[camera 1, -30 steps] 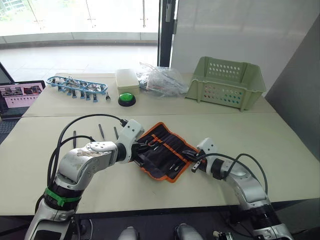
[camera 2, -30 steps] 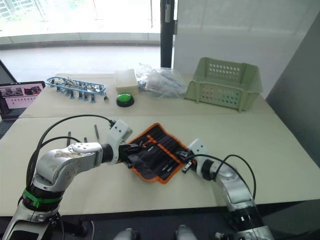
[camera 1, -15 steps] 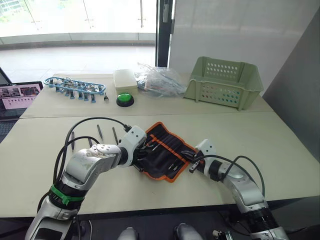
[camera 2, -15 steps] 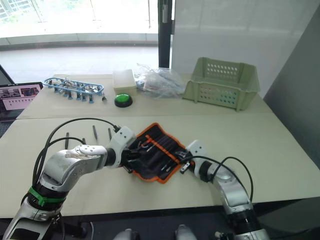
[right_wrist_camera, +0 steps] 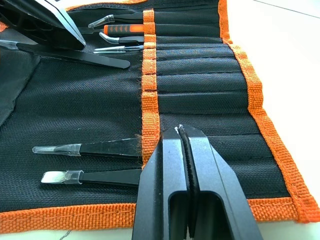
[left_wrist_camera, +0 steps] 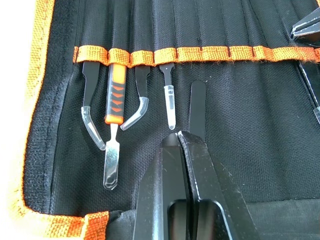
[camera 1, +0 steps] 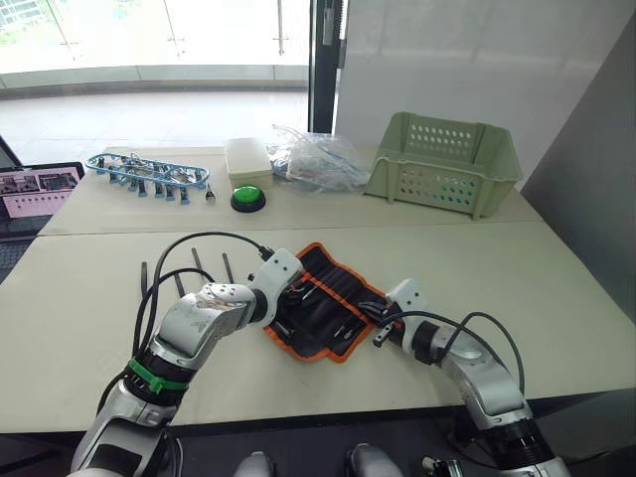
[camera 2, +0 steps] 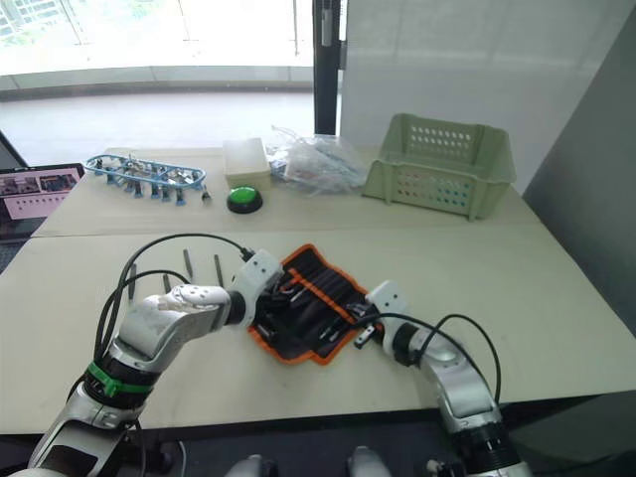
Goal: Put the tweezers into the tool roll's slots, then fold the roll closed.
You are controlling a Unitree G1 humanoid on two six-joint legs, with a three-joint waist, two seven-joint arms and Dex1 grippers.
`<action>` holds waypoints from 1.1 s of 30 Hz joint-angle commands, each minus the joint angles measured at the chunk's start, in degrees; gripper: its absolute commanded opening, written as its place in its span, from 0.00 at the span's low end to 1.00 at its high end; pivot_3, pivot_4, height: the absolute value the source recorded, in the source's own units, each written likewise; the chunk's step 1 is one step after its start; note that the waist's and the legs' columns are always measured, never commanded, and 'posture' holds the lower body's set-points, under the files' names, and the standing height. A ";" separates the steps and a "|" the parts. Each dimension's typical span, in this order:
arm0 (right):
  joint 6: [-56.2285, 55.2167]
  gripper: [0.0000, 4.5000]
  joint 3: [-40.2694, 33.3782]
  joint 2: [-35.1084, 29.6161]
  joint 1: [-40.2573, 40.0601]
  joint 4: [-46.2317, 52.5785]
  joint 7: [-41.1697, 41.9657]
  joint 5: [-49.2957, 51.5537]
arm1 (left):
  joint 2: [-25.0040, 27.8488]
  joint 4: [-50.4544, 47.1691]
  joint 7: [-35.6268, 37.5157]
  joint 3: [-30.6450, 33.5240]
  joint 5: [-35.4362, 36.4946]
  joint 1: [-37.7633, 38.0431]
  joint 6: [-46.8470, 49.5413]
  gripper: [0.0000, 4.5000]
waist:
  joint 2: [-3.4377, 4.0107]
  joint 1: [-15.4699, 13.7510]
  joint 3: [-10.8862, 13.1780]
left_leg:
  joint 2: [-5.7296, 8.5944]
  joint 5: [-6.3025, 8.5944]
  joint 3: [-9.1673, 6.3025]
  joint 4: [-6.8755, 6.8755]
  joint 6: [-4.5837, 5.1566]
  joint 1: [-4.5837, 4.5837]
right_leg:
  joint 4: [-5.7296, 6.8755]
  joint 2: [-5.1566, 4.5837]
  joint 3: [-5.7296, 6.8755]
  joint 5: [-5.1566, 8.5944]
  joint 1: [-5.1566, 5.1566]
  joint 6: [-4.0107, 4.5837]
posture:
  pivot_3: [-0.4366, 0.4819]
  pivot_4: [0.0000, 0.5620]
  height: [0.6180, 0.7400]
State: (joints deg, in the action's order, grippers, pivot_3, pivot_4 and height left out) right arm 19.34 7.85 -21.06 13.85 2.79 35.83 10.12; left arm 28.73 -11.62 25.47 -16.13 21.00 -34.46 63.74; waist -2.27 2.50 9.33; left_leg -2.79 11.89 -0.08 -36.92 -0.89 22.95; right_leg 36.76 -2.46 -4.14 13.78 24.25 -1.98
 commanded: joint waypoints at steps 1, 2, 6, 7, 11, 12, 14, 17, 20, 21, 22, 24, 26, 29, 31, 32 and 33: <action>1.33 0.01 1.48 0.56 -1.40 0.38 -0.26 -0.68 | 1.17 -1.59 3.10 4.42 1.61 -0.88 -1.49 0.00 | 0.00 0.06 0.00 | 0.00 0.00 0.00 0.00 0.00 0.00 | 0.00 0.00 -0.01 0.00 0.00 0.00 | 0.48 0.27 0.87; 1.33 0.01 1.54 0.64 -1.47 0.44 -0.34 -0.69 | 1.41 -1.57 4.00 5.65 2.25 -0.77 -1.73 0.00 | 0.00 0.08 0.00 | 0.00 0.00 0.00 0.00 0.00 0.00 | 0.01 0.00 0.00 0.00 0.01 0.00 | 0.48 0.27 0.87; 1.31 0.00 1.76 0.97 -1.74 0.75 -0.76 -0.70 | 4.06 -0.79 8.47 11.59 5.15 -0.32 -3.04 0.12 | 0.00 0.13 0.00 | -0.01 0.00 0.00 0.01 0.00 0.00 | 0.03 0.01 0.00 0.00 0.03 0.00 | 0.48 0.27 0.87; 1.26 0.00 1.81 1.05 -1.82 0.77 -0.89 -0.73 | 4.67 -0.89 9.49 12.31 5.54 0.09 -3.75 0.18 | 0.00 0.13 0.00 | -0.01 0.00 0.00 0.00 0.00 -0.01 | 0.02 0.01 0.00 0.00 0.02 0.00 | 0.48 0.27 0.87; 0.98 0.00 1.91 1.48 -1.73 0.36 -1.28 -0.82 | 6.78 -1.97 13.85 14.67 7.34 3.38 -6.81 0.48 | 0.00 0.15 0.00 | -0.01 0.00 0.00 0.00 0.00 -0.03 | 0.02 0.00 0.00 0.00 0.00 0.00 | 0.48 0.27 0.87; 0.96 0.00 1.95 1.60 -1.69 0.32 -1.34 -0.84 | 7.14 -2.34 14.53 14.91 7.57 4.26 -7.41 0.55 | 0.00 0.18 0.00 | -0.02 0.00 0.00 0.00 0.00 -0.03 | 0.02 0.00 0.00 0.00 0.00 0.01 | 0.48 0.27 0.87; 0.91 0.00 2.01 1.85 -1.67 0.28 -1.45 -0.93 | 7.75 -2.86 15.18 14.34 6.65 6.10 -9.36 0.70 | 0.00 0.23 0.00 | -0.03 0.00 0.01 0.01 0.00 -0.03 | 0.02 0.01 0.00 0.01 0.01 0.01 | 0.48 0.27 0.87; 0.84 0.00 2.06 2.13 -1.60 0.13 -1.54 -1.08 | 7.28 -3.61 15.59 13.60 6.30 8.09 -10.80 0.91 | -0.01 0.16 -0.01 | -0.04 0.00 0.01 0.00 0.00 -0.04 | 0.04 0.01 0.00 0.01 0.00 0.02 | 0.48 0.27 0.87; 0.83 0.00 2.03 2.21 -1.57 0.12 -1.57 -1.14 | 7.32 -4.03 15.64 11.79 4.92 9.44 -12.48 0.91 | -0.01 0.20 -0.01 | -0.03 0.00 0.01 0.00 0.00 -0.06 | 0.04 0.01 0.00 0.01 -0.01 0.02 | 0.48 0.27 0.87; 0.85 0.00 1.99 2.25 -1.57 0.14 -1.57 -1.13 | 7.41 -3.70 15.32 10.07 3.18 10.18 -14.20 0.91 | -0.01 0.22 -0.01 | -0.04 0.00 0.01 0.00 0.00 -0.07 | 0.05 0.02 -0.01 0.01 -0.01 0.02 | 0.48 0.27 0.87; 0.87 0.00 2.00 2.23 -1.49 0.11 -1.50 -1.15 | 7.10 -2.76 14.58 8.35 1.19 10.70 -16.10 0.91 | 0.00 0.23 -0.01 | -0.04 0.00 0.01 0.00 0.00 -0.08 | 0.06 0.02 -0.01 0.01 -0.01 0.02 | 0.48 0.27 0.87; 0.89 0.00 1.97 2.18 -1.34 0.01 -1.34 -1.11 | 6.48 -0.78 13.65 5.69 -2.03 11.34 -19.17 0.91 | 0.00 0.19 -0.01 | -0.04 0.00 0.02 0.01 0.00 -0.09 | 0.06 0.02 -0.01 0.01 -0.02 0.03 | 0.48 0.27 0.87; 0.98 0.00 1.98 2.09 -1.18 0.00 -1.21 -1.09 | 5.92 1.79 13.22 3.68 -4.76 11.78 -21.92 0.91 | -0.01 0.19 -0.01 | -0.03 0.00 0.02 0.00 0.00 -0.08 | 0.05 0.02 -0.02 0.01 -0.02 0.03 | 0.48 0.27 0.87; 1.10 0.00 1.97 1.99 -1.03 0.07 -1.08 -1.03 | 5.14 4.08 13.20 3.08 -6.53 12.12 -24.36 0.91 | -0.01 0.15 -0.02 | -0.03 0.00 0.01 0.00 0.00 -0.11 | 0.07 0.02 -0.01 0.01 -0.05 0.03 | 0.48 0.27 0.87; 1.12 0.00 1.93 1.91 -0.92 -0.01 -0.99 -1.00 | 4.69 4.71 13.50 3.42 -6.71 12.26 -25.08 0.74 | -0.01 0.12 -0.02 | -0.03 0.00 0.02 0.00 0.01 -0.13 | 0.09 0.02 -0.02 0.01 -0.05 0.03 | 0.48 0.27 0.87; 1.13 0.00 1.93 1.87 -0.87 -0.04 -0.96 -0.99 | 4.72 4.97 13.79 3.54 -6.86 12.53 -25.53 0.65 | -0.01 0.13 -0.02 | -0.03 0.00 0.02 0.00 0.01 -0.13 | 0.11 0.02 -0.01 0.01 -0.05 0.03 | 0.48 0.27 0.87; 1.15 0.00 1.93 1.86 -0.82 -0.05 -0.94 -0.98 | 4.78 5.17 14.00 3.73 -6.92 12.80 -25.76 0.58 | -0.01 0.15 -0.02 | -0.03 0.00 0.02 0.00 0.01 -0.13 | 0.10 0.02 -0.02 0.01 -0.06 0.03 | 0.48 0.27 0.87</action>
State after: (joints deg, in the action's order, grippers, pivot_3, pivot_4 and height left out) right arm 19.32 8.09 -19.22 13.27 3.22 33.77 9.55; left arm 33.52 -7.26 38.96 -12.43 14.81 -22.44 38.48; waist -2.27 2.64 9.31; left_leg -2.83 11.89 -0.07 -36.93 -0.88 22.81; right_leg 36.86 -2.44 -4.16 13.79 24.19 -1.95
